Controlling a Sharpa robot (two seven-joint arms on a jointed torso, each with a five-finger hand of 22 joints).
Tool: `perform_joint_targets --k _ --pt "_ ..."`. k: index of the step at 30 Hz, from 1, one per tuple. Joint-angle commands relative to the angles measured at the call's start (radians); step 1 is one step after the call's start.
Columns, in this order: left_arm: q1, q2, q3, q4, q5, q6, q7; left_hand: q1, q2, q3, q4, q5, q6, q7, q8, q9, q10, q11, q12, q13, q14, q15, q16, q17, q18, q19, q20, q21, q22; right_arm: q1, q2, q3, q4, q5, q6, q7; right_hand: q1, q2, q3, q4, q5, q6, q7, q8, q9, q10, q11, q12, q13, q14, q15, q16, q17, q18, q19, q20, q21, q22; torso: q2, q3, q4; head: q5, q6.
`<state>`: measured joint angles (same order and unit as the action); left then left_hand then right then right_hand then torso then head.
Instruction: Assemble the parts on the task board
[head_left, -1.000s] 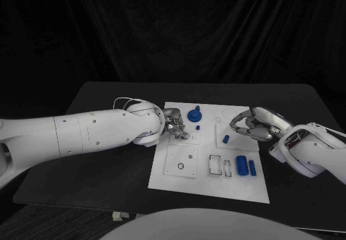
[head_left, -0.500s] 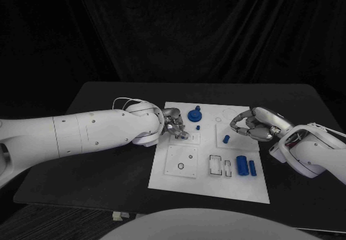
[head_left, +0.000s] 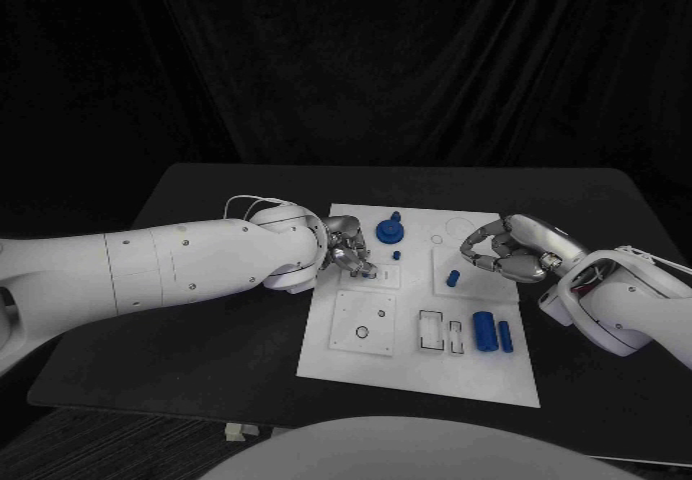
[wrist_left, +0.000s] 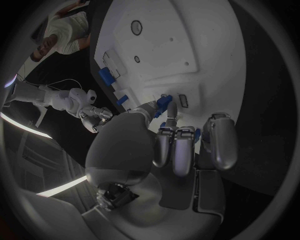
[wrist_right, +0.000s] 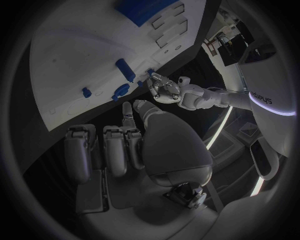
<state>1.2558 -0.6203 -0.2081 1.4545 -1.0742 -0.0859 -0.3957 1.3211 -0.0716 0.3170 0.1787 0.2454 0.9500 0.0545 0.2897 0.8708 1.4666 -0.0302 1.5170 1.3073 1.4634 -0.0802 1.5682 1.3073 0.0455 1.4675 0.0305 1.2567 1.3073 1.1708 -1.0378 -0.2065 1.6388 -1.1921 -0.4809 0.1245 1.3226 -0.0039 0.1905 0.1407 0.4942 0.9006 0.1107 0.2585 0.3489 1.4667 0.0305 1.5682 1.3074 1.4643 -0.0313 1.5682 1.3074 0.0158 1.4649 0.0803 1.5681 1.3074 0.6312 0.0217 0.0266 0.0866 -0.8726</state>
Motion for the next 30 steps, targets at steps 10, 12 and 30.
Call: perform_joint_targets --k 10,12,30 --pt "-0.006 -0.005 -0.004 0.001 0.001 -0.021 0.004 -0.028 -0.021 0.002 0.01 -0.027 0.02 -0.005 -0.017 -0.013 0.062 0.006 0.0 0.22 0.107 0.003 0.003 0.263 0.013 0.015 0.002 0.0 0.186 -0.003 -0.001 0.0 0.001 -0.002 -0.006 -0.006 0.008 0.005 0.002 -0.005 0.002 -0.003 0.003 -0.003 -0.001 0.104 0.007 0.003 0.263 0.107 0.007 0.003 0.263 -0.013 0.1 0.006 -0.004 0.26 0.001 0.0005 0.0001 0.001 0.0" --pt "-0.006 -0.006 -0.004 0.001 0.001 -0.023 0.003 -0.035 -0.024 -0.003 0.016 -0.033 0.022 -0.004 -0.019 -0.015 0.062 0.006 0.0 0.22 0.107 0.004 0.003 0.263 0.013 0.015 0.003 0.0 0.186 -0.003 -0.001 0.0 0.001 -0.002 -0.006 -0.006 0.008 0.005 0.002 -0.005 0.002 -0.003 0.003 -0.003 -0.001 0.104 0.007 0.003 0.263 0.107 0.007 0.003 0.263 -0.013 0.1 0.006 -0.004 0.26 0.0 0.0003 0.0002 0.001 0.0" --pt "-0.006 -0.009 -0.004 0.002 0.001 -0.027 -0.005 -0.081 -0.027 -0.077 0.07 -0.107 0.029 0.002 -0.032 -0.027 0.063 0.012 0.001 0.22 0.107 0.009 0.003 0.263 0.013 0.015 0.008 -0.002 0.185 -0.004 0.0 0.0 0.0 -0.002 -0.004 -0.008 0.009 0.005 0.003 -0.006 0.006 -0.003 0.003 -0.003 -0.001 0.104 0.007 0.003 0.263 0.107 0.007 0.003 0.263 -0.013 0.101 0.006 -0.004 0.26 0.0 0.0001 0.0002 0.003 0.0"
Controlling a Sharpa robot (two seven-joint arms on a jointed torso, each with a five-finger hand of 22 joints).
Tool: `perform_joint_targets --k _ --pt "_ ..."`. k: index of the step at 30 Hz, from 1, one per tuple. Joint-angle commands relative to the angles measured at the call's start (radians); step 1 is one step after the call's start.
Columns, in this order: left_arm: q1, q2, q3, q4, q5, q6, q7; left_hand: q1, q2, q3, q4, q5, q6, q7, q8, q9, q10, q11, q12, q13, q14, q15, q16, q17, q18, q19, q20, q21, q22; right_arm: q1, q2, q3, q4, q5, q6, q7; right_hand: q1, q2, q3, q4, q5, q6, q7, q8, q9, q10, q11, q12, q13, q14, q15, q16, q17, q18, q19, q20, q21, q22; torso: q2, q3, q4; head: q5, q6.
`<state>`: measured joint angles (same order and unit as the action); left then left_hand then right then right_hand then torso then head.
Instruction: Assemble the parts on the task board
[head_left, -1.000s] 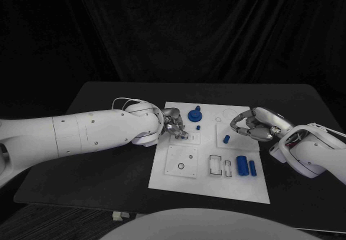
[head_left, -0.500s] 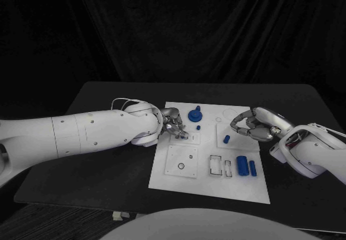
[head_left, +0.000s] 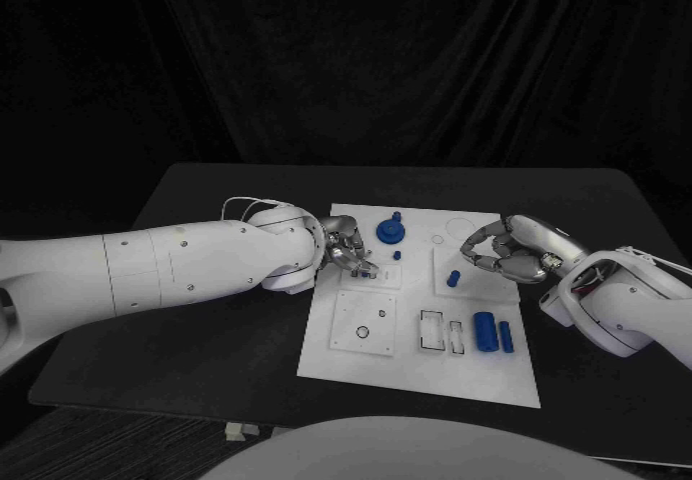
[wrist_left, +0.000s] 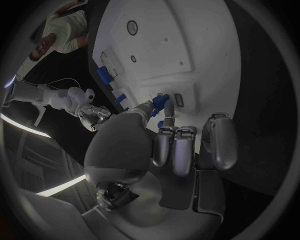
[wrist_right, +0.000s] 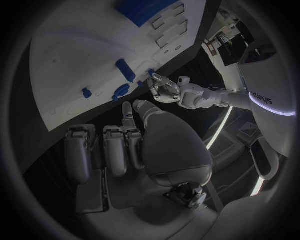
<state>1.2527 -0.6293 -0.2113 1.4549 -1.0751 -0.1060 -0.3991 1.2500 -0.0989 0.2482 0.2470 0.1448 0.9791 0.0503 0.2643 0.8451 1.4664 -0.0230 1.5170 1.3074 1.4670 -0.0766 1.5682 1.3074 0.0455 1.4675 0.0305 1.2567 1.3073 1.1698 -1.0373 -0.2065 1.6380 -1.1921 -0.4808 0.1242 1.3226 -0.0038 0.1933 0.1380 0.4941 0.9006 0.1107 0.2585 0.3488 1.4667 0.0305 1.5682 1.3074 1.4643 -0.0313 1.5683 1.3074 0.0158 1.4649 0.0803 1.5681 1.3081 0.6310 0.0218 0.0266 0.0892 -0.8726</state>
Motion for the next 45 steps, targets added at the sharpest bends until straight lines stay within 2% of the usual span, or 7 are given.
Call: perform_joint_targets --k 1,19,26,28,31,40,45 --pt "-0.003 -0.001 0.0 0.001 0.002 -0.007 -0.002 -0.012 0.0 -0.011 0.003 -0.006 0.0 0.007 -0.007 -0.001 0.063 0.005 0.001 0.22 0.104 0.005 0.003 0.263 0.013 0.015 0.008 -0.002 0.185 -0.003 -0.001 0.0 0.001 -0.002 -0.004 -0.007 0.009 0.005 0.001 -0.003 0.006 -0.003 0.003 -0.003 -0.001 0.104 0.007 0.003 0.263 0.107 0.007 0.003 0.263 -0.013 0.101 0.006 -0.004 0.26 0.001 0.0 -0.0001 0.0 0.0" --pt "-0.003 -0.001 0.0 0.0 0.002 -0.011 0.008 -0.018 0.0 -0.031 0.013 -0.013 0.002 0.007 -0.008 -0.002 0.063 0.006 0.001 0.22 0.104 0.006 0.003 0.263 0.013 0.015 0.009 -0.001 0.186 -0.004 -0.001 0.0 0.0 -0.002 -0.002 -0.008 0.009 0.005 0.001 -0.003 0.006 -0.003 0.003 -0.003 -0.001 0.104 0.007 0.003 0.263 0.107 0.007 0.003 0.263 -0.013 0.101 0.006 -0.004 0.26 0.0 0.0004 0.0 0.0 0.0" --pt "-0.003 -0.002 0.0 -0.001 0.002 -0.011 0.017 0.016 0.029 -0.03 0.007 -0.003 0.005 0.002 -0.01 -0.004 0.061 0.003 -0.001 0.218 0.104 0.004 0.003 0.263 0.014 0.015 0.008 -0.004 0.185 -0.004 -0.001 0.0 0.0 -0.002 -0.001 -0.009 0.009 0.005 0.001 -0.003 0.006 -0.003 0.003 -0.003 -0.001 0.104 0.007 0.003 0.263 0.107 0.007 0.003 0.263 -0.013 0.101 0.006 -0.004 0.26 0.001 -0.0001 -0.0005 0.001 0.0" --pt "-0.003 -0.003 0.0 -0.001 0.002 -0.01 0.022 0.028 0.036 -0.026 0.006 -0.009 0.003 0.002 -0.013 -0.007 0.061 0.002 -0.001 0.218 0.104 0.003 0.003 0.263 0.014 0.014 0.008 -0.005 0.185 -0.004 -0.001 0.0 0.0 -0.002 -0.001 -0.009 0.009 0.005 0.001 -0.003 0.006 -0.003 0.003 -0.003 -0.001 0.104 0.007 0.003 0.263 0.107 0.007 0.003 0.263 -0.013 0.101 0.006 -0.004 0.26 0.001 -0.0001 -0.0004 0.002 0.0" --pt "-0.003 -0.003 0.0 -0.001 0.002 -0.011 0.03 0.057 0.046 -0.004 0.01 -0.06 0.004 0.002 -0.024 -0.02 0.06 0.002 -0.001 0.218 0.104 0.003 0.003 0.263 0.014 0.014 0.007 -0.006 0.185 -0.004 -0.001 0.0 0.0 -0.002 0.0 -0.009 0.009 0.005 0.001 -0.003 0.006 -0.003 0.003 -0.003 -0.001 0.104 0.007 0.003 0.263 0.107 0.007 0.003 0.263 -0.013 0.101 0.006 -0.004 0.26 0.0 0.0002 -0.0003 0.001 0.0" --pt "-0.003 -0.004 0.0 -0.001 0.002 -0.017 0.048 0.089 0.046 0.04 0.01 -0.087 0.011 0.0 -0.032 -0.035 0.059 0.0 -0.003 0.217 0.104 0.002 0.003 0.263 0.014 0.013 0.006 -0.008 0.184 -0.005 -0.001 0.0 0.0 -0.002 0.001 -0.009 0.009 0.005 0.001 -0.003 0.006 -0.003 0.003 -0.003 -0.001 0.104 0.007 0.003 0.263 0.107 0.007 0.003 0.263 -0.013 0.101 0.006 -0.004 0.26 0.0 -0.0001 -0.0003 0.002 0.0" --pt "-0.003 -0.005 0.0 -0.001 0.002 -0.022 0.056 0.09 0.044 0.043 0.011 -0.089 0.011 0.001 -0.034 -0.036 0.059 0.001 -0.003 0.217 0.104 0.002 0.003 0.263 0.014 0.013 0.006 -0.009 0.184 -0.005 -0.001 0.0 0.0 -0.002 0.001 -0.009 0.008 0.005 0.003 -0.005 0.01 -0.003 0.003 -0.003 -0.001 0.104 0.007 0.003 0.263 0.107 0.007 0.003 0.263 -0.013 0.101 0.007 -0.004 0.26 0.0 -0.0003 -0.0002 0.001 0.0"
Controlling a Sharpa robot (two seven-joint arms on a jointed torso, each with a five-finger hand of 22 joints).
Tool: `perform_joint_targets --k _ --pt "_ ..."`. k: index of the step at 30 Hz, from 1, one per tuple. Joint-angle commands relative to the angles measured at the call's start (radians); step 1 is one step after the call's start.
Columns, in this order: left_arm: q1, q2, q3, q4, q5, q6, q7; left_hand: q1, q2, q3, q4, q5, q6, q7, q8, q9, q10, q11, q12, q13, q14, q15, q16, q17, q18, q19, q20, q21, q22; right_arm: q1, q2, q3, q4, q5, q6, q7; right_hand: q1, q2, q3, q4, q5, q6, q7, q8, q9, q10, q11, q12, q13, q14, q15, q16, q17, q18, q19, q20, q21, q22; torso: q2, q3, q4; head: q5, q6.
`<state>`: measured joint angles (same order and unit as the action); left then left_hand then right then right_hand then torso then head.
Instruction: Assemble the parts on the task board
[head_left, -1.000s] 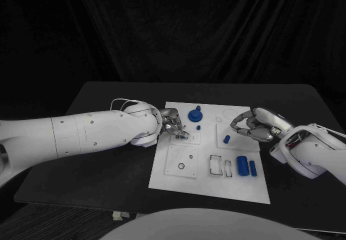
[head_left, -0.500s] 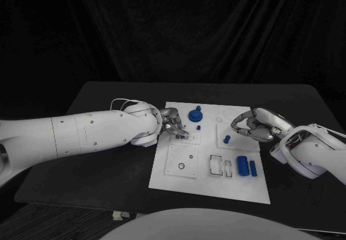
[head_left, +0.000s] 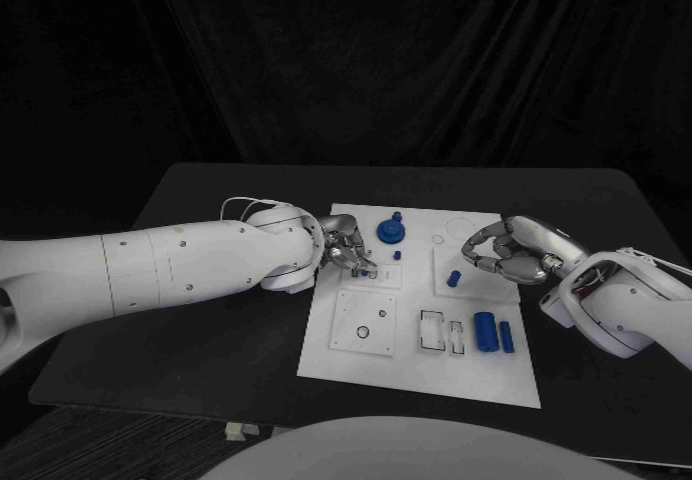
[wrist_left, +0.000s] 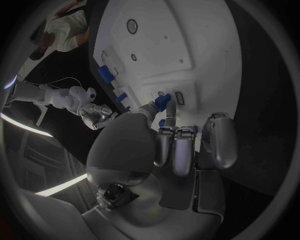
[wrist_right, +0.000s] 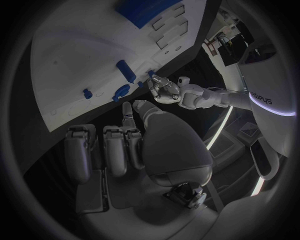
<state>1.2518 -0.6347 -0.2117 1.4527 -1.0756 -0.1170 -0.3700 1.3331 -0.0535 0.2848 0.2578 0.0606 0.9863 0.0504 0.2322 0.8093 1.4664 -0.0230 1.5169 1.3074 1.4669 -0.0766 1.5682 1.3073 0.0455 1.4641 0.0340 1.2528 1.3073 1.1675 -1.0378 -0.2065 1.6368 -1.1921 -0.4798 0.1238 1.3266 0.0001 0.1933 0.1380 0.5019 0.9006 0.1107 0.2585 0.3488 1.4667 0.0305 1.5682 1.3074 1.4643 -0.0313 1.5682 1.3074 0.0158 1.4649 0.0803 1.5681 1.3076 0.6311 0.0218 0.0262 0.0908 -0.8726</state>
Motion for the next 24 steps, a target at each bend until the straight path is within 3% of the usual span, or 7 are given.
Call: perform_joint_targets --k 1,15,18,24 --pt "-0.002 0.0 0.0 0.001 0.002 -0.011 0.027 0.007 -0.001 0.007 0.0 -0.005 0.004 0.0 -0.001 0.0 0.059 0.001 -0.003 0.217 0.104 0.002 0.003 0.263 0.014 0.016 0.003 -0.005 0.184 -0.003 -0.001 0.0 0.001 -0.002 0.0 -0.009 0.004 0.001 0.003 -0.005 0.003 -0.003 0.003 -0.003 -0.001 0.104 0.007 0.003 0.263 0.106 0.007 0.003 0.263 -0.013 0.101 0.007 -0.004 0.26 0.0 -0.0004 0.0001 0.0 0.0" --pt "-0.002 -0.003 0.0 0.001 0.002 -0.013 0.026 -0.011 -0.027 0.016 0.023 -0.003 -0.008 0.011 -0.017 -0.016 0.058 0.008 -0.004 0.215 0.104 0.007 0.003 0.263 0.015 0.015 0.006 -0.008 0.184 -0.003 0.0 0.0 0.001 -0.002 -0.001 -0.009 0.004 0.001 0.003 -0.005 0.003 -0.003 0.003 -0.003 -0.001 0.104 0.007 0.003 0.263 0.106 0.007 0.003 0.263 -0.013 0.101 0.007 -0.004 0.26 0.0 0.0002 -0.0001 0.002 0.0" --pt "-0.002 -0.003 0.0 0.001 0.002 -0.013 0.023 -0.033 -0.04 0.008 0.029 0.019 -0.028 0.024 -0.041 -0.04 0.057 0.019 -0.004 0.215 0.104 0.016 0.003 0.263 0.015 0.013 0.013 -0.012 0.183 -0.003 0.0 0.0 0.0 -0.002 0.0 -0.009 0.004 0.001 0.003 -0.005 0.003 -0.003 0.003 -0.003 -0.001 0.104 0.007 0.003 0.263 0.106 0.007 0.003 0.263 -0.013 0.101 0.007 -0.004 0.26 0.0 0.0004 0.0001 0.002 0.0" --pt "-0.002 -0.004 0.0 0.002 0.002 -0.013 0.017 -0.046 -0.047 -0.005 0.028 0.032 -0.03 0.028 -0.048 -0.052 0.056 0.023 -0.005 0.214 0.104 0.019 0.003 0.263 0.015 0.013 0.016 -0.013 0.182 -0.003 0.002 0.0 -0.001 -0.002 0.0 -0.01 0.004 0.001 0.003 -0.005 0.003 -0.003 0.003 -0.003 -0.001 0.104 0.007 0.003 0.263 0.106 0.007 0.003 0.263 -0.013 0.101 0.007 -0.004 0.26 0.0 0.0001 0.0001 0.003 0.0"
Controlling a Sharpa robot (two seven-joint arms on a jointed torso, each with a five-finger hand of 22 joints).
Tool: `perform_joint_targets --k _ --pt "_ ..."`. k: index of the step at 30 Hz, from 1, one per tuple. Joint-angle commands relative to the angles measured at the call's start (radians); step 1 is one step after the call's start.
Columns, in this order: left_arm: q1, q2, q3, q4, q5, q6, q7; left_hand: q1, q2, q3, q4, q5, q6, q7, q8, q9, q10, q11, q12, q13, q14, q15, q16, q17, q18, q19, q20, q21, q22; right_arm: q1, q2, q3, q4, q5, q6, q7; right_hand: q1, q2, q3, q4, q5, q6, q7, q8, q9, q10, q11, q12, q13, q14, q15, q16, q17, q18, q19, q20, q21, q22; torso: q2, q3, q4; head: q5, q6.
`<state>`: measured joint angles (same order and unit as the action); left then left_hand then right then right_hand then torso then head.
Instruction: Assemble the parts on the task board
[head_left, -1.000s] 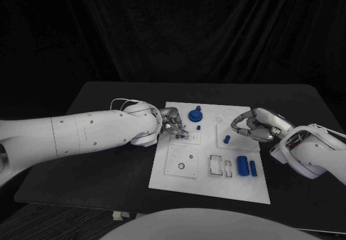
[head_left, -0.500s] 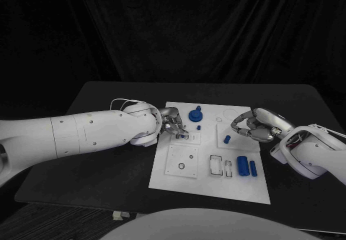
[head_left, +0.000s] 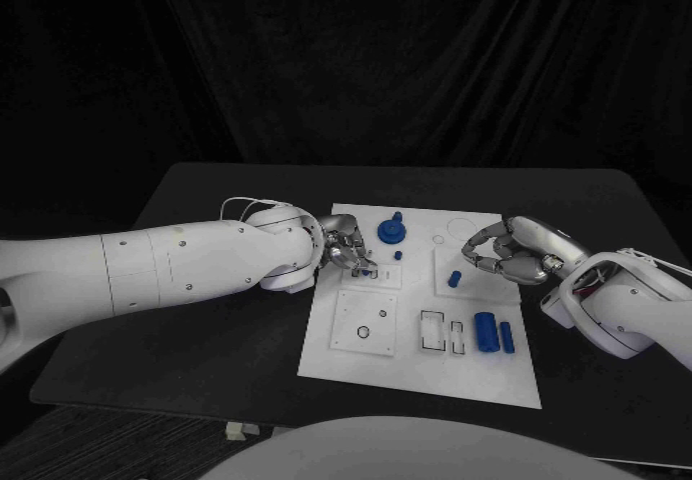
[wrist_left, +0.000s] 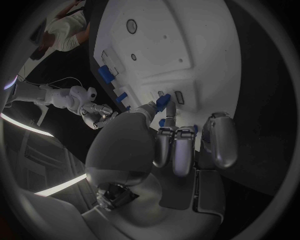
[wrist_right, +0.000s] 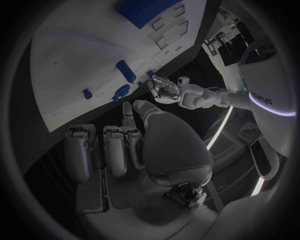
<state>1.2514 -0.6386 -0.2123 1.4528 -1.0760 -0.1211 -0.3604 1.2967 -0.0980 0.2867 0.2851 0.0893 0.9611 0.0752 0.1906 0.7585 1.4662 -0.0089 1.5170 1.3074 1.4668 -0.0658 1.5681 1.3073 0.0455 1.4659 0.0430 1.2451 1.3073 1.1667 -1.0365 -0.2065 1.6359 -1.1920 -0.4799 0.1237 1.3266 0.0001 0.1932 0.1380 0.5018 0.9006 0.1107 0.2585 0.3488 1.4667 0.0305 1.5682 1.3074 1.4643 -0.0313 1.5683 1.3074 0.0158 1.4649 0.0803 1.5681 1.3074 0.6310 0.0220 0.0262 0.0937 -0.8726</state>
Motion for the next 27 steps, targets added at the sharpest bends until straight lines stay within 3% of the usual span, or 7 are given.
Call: perform_joint_targets --k 1,12,27 --pt "-0.002 0.0 0.001 0.002 0.002 -0.009 0.007 -0.01 -0.003 -0.008 0.001 0.005 -0.004 0.003 -0.006 -0.002 0.057 0.009 -0.004 0.215 0.104 0.009 0.003 0.263 0.015 0.011 0.007 -0.006 0.182 -0.003 0.0 0.0 0.0 -0.002 0.001 -0.009 0.004 0.001 0.003 -0.005 0.003 -0.003 0.003 -0.003 -0.001 0.104 0.007 0.003 0.263 0.106 0.007 0.003 0.263 -0.013 0.101 0.007 -0.004 0.26 0.0 0.0 0.0002 0.0 0.0" --pt "-0.002 0.0 0.001 0.001 0.002 -0.008 -0.001 -0.036 -0.003 -0.037 0.002 0.025 0.002 0.005 -0.01 -0.016 0.057 0.011 -0.004 0.215 0.104 0.011 0.003 0.263 0.015 0.011 0.011 -0.006 0.182 -0.003 0.0 0.0 0.001 -0.002 0.0 -0.009 0.004 0.001 0.003 -0.005 0.003 -0.003 0.003 -0.003 -0.001 0.104 0.007 0.003 0.263 0.106 0.007 0.003 0.263 -0.013 0.101 0.007 -0.004 0.26 0.0 0.0002 0.0002 0.0 0.0" --pt "-0.002 -0.002 0.001 0.0 0.002 -0.011 -0.003 -0.087 0.003 -0.104 0.003 0.015 0.009 0.006 -0.012 -0.035 0.057 0.013 -0.004 0.214 0.104 0.013 0.003 0.263 0.015 0.011 0.013 -0.005 0.183 -0.004 0.0 0.0 0.001 -0.002 0.0 -0.009 0.003 0.001 0.004 -0.006 0.004 -0.004 0.003 -0.004 -0.001 0.104 0.007 0.003 0.263 0.106 0.007 0.003 0.263 -0.014 0.101 0.007 -0.003 0.26 0.0 -0.0002 0.0001 0.001 0.0"
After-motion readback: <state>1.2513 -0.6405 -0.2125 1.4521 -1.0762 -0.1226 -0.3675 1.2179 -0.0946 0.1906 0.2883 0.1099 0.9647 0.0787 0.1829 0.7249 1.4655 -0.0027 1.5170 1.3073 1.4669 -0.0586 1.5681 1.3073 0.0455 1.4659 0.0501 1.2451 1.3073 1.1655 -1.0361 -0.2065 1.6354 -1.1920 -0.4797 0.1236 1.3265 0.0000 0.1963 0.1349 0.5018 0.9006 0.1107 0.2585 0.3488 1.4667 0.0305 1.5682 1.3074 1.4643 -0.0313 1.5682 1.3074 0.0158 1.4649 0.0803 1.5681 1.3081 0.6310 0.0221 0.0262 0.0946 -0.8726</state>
